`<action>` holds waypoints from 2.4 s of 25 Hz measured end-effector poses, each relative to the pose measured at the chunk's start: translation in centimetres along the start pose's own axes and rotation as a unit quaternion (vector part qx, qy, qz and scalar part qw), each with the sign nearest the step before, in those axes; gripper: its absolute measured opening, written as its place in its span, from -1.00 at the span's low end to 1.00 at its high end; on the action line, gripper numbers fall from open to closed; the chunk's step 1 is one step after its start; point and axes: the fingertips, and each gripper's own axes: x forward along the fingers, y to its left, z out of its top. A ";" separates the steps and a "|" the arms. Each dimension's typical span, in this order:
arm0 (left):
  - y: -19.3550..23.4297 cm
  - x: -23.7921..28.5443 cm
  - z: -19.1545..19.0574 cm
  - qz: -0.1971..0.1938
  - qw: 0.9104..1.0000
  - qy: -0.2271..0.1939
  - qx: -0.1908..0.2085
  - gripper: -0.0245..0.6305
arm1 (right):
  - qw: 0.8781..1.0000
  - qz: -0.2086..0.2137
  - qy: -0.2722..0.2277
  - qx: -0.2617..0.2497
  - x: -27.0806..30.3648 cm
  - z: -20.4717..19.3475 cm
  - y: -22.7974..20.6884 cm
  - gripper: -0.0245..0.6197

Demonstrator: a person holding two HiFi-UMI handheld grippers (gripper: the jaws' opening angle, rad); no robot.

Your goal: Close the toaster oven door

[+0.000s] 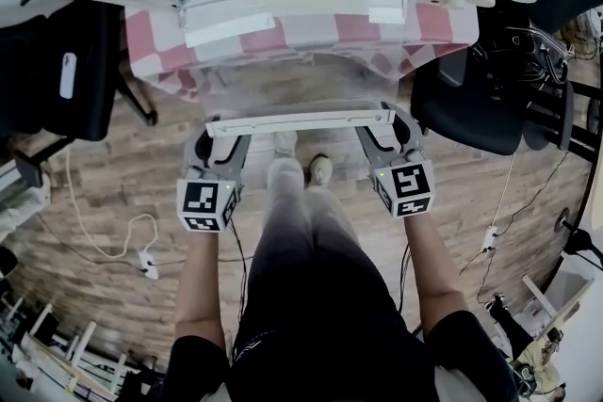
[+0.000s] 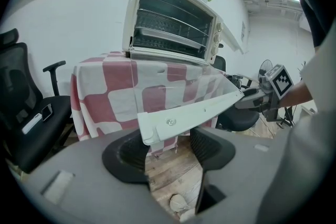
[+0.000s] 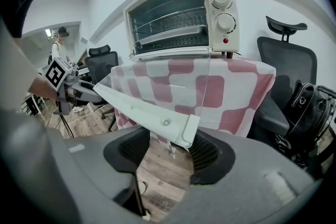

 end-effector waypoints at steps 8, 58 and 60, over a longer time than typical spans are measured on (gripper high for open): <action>-0.4 -1.8 1.3 0.012 1.000 -0.024 -0.008 -0.13 | 1.000 0.008 -0.018 0.003 -1.6 1.3 0.6 -0.23; -0.9 -10.1 19.3 0.014 0.977 -0.203 -0.063 -0.34 | 0.981 -0.001 -0.163 0.104 -10.4 18.9 -0.4 -0.24; -0.7 -10.1 20.2 0.010 0.974 -0.211 -0.076 -0.34 | 0.978 0.007 -0.171 0.116 -10.5 19.8 -0.6 -0.24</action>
